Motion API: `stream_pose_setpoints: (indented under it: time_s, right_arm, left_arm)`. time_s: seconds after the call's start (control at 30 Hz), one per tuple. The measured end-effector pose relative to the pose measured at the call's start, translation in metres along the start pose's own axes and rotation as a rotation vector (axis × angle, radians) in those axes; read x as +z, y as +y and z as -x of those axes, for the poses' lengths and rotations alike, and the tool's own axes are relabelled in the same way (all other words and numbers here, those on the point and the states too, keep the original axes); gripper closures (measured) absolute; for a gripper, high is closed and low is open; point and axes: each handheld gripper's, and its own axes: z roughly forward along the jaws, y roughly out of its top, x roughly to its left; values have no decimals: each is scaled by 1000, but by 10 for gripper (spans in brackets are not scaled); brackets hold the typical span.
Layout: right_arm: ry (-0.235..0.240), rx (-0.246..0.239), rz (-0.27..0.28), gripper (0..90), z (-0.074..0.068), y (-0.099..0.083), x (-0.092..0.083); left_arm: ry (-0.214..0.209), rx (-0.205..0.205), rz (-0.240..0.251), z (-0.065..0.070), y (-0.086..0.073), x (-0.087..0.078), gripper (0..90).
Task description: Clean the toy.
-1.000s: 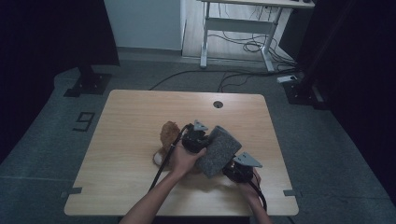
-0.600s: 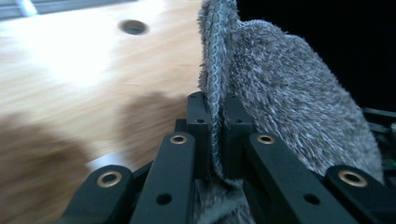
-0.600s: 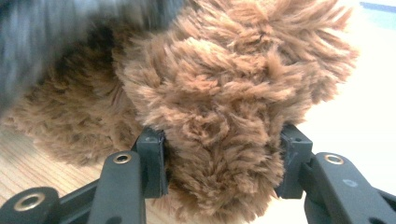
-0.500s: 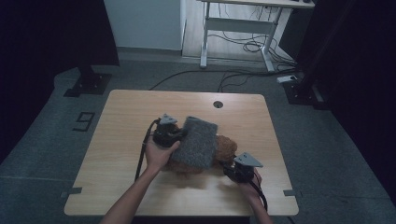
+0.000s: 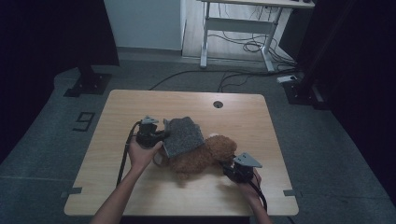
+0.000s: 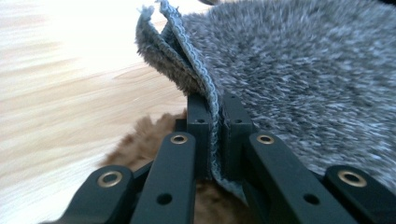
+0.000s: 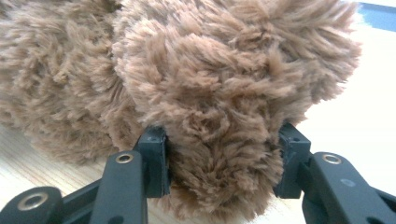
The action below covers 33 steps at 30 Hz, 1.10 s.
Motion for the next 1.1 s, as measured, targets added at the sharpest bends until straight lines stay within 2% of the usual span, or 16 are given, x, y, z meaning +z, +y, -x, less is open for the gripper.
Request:
stream_pose_setpoints:
  time_s: [0.07, 0.13, 0.23, 0.37, 0.5, 0.53, 0.57, 0.6, 0.67, 0.73, 0.9, 0.97, 1.0, 1.03, 1.1]
  right_arm:
    - [0, 2, -2, 504, 1, 0, 0]
    - [-1, 1, -4, 505, 1, 0, 0]
    - [-5, 0, -9, 505, 1, 0, 0]
    - [-7, 4, -16, 505, 1, 0, 0]
    - [-11, -1, -17, 505, 1, 0, 1]
    - [-13, -4, -18, 505, 1, 0, 1]
    - [-14, -2, -21, 505, 1, 0, 1]
    - [-17, -5, -24, 505, 1, 0, 1]
    - [-18, 2, -28, 503, 2, -1, 1]
    - [-17, 0, -28, 503, 1, 0, 1]
    - [-17, -4, -28, 503, 0, 1, 2]
    - [-18, -3, -28, 503, 0, 1, 1]
    - [-19, -3, -29, 504, -1, 1, 1]
    - [-19, 1, -32, 504, 0, 0, 1]
    - [-17, 5, -30, 504, 0, 0, 1]
  left_arm:
    - [-22, 18, -7, 10, 3, 6, 841]
    - [-42, 38, -12, 26, 7, 16, 842]
    - [-44, 67, 2, 46, 12, 27, 842]
    - [-64, 107, 7, 68, 19, 34, 843]
    - [-120, 150, -10, 95, 19, 45, 842]
    - [-122, 170, -18, 102, 18, 48, 842]
    - [-113, 186, -23, 106, 16, 50, 841]
    - [-93, 219, -22, 110, 15, 50, 841]
    - [-69, 248, -29, 110, 14, 48, 840]
    - [-45, 258, -35, 104, 13, 44, 838]
    - [0, 212, -26, 73, 9, 25, 835]
    - [42, 209, -24, 62, 7, 18, 836]
    - [78, 202, -30, 50, 4, 12, 836]
    - [89, 197, -34, 46, 2, 10, 837]
    - [103, 166, -49, 25, -7, 2, 838]
